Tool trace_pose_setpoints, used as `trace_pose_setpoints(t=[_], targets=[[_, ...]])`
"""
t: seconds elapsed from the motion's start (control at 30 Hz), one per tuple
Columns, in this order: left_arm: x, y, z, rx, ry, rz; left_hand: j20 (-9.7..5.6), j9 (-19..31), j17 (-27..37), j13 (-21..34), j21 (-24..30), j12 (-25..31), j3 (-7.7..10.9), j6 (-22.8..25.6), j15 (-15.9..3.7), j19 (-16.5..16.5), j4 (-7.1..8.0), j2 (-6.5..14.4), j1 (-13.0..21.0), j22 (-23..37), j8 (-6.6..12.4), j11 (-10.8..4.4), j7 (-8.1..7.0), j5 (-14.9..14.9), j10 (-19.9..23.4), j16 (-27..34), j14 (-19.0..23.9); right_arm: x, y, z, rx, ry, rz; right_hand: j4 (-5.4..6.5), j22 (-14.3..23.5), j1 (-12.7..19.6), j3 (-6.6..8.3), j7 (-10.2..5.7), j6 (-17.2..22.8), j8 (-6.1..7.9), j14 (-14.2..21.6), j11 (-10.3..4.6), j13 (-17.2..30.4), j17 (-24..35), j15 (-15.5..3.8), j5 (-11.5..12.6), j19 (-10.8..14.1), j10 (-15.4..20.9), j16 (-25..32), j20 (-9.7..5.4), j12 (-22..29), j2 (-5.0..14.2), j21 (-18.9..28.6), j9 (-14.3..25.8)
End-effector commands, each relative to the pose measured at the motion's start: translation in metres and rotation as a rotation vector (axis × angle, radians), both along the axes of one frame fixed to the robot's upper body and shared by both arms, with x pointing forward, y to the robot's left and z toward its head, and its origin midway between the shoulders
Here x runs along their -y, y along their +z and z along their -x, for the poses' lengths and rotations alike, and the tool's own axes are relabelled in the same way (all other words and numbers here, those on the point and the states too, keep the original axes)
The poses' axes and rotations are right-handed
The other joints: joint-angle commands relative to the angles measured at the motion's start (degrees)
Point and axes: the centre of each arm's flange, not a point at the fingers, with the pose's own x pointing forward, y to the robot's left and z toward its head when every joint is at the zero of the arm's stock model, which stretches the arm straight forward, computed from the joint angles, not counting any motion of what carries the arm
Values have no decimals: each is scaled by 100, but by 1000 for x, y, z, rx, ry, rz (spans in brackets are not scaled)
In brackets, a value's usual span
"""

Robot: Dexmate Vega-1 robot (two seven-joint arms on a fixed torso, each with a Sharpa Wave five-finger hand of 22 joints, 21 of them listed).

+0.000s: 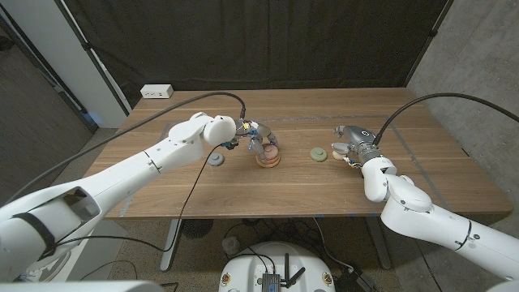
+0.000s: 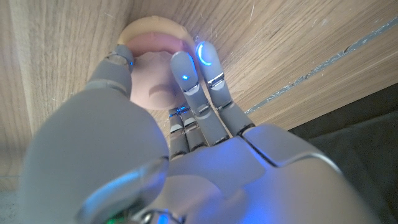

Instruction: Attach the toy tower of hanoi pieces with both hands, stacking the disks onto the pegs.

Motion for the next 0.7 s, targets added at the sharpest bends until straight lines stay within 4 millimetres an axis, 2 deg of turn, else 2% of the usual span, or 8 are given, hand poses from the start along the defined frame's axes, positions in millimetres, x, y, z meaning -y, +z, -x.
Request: trace_pose_setpoints(t=[0.03,0.33,0.7], targets=[[1,1,3,5,24,-35,-724,-5,-9,-14,-26,-7,-53,-182,-304,-49,13,-43,-106,6,-17,63,29,-21,-179,-36,-97,0,-1,0,-2,2,-2,2,20,-25,45,6,50,17,46,-12,24,15,-176,22,63,31,33,-425,32,41,-10,-3],[-2,3,5,16,39,-40,-732,-23,-20,-36,-21,17,-101,-424,-304,-82,3,-69,-162,15,-12,121,51,-35,-387,-42,-188,-1,0,0,0,2,-2,2,24,-32,50,10,58,18,51,-16,29,17,-175,27,69,44,45,-425,32,42,-6,-4],[-14,7,11,50,58,13,-730,-37,-29,-50,-29,56,-124,-452,-304,-113,1,-68,-198,13,34,147,65,-41,-426,-46,-244,-2,2,-2,10,9,-6,3,20,-41,55,12,61,17,50,-13,36,15,-175,31,65,51,51,-424,30,40,-11,-4]])
